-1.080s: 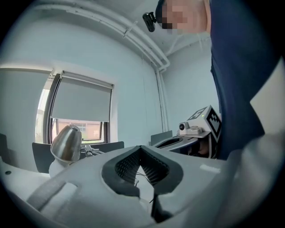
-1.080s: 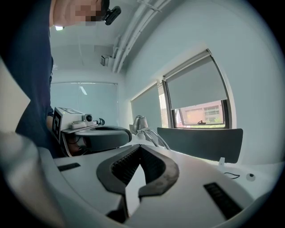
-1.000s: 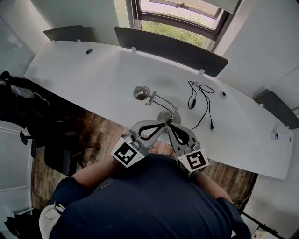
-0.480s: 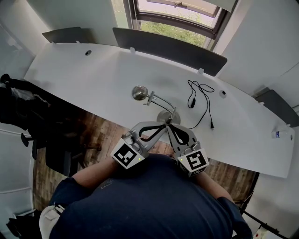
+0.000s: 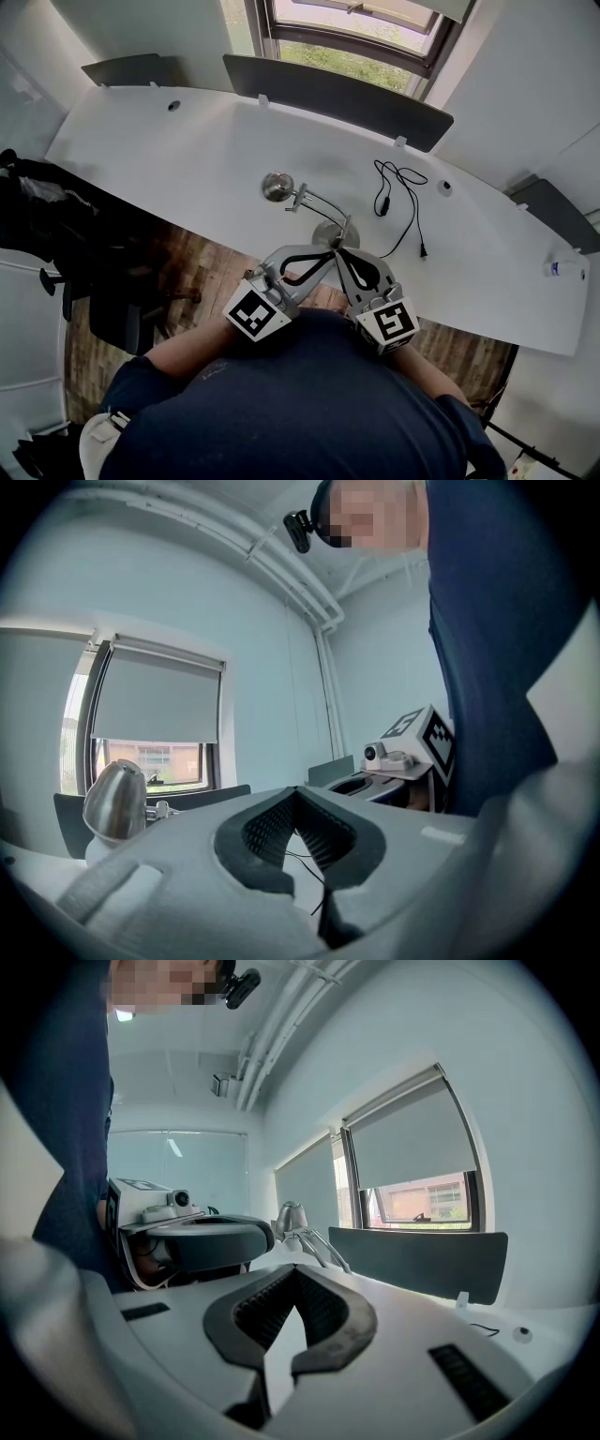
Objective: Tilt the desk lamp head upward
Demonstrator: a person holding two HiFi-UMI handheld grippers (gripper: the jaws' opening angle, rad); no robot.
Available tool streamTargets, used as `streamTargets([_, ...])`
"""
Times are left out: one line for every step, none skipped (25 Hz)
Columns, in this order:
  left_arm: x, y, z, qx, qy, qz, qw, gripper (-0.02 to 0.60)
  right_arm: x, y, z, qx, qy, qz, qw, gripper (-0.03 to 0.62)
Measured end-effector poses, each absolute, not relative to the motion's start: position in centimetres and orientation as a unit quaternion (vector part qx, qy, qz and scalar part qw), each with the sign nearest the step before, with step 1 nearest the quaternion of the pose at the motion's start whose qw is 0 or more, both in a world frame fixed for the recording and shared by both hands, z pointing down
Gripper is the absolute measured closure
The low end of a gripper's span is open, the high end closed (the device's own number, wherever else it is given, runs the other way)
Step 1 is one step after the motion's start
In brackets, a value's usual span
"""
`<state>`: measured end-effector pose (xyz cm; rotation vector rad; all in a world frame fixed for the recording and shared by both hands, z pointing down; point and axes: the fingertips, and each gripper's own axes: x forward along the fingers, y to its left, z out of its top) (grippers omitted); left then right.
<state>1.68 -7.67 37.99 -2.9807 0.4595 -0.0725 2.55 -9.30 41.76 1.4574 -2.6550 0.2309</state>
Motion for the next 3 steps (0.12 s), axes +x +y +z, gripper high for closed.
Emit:
streamTargets([1.72,-7.69,37.98,-0.986,0.152,-0.022,0.061,0.575,2.55,-9.30,41.85,0.478,-0.873,0.077,0.050,0.583])
streamTargets([1.75,-7.72,37.95,-0.986,0.153,-0.020,0.060,0.575,2.55,-9.31,41.95,0.478,-0.874,0.078,0.049,0.583])
streamTargets([1.78,-7.77,37.91,-0.986,0.153,-0.017,0.059,0.575,2.57,-9.33,42.05,0.477,-0.874,0.080,0.047,0.583])
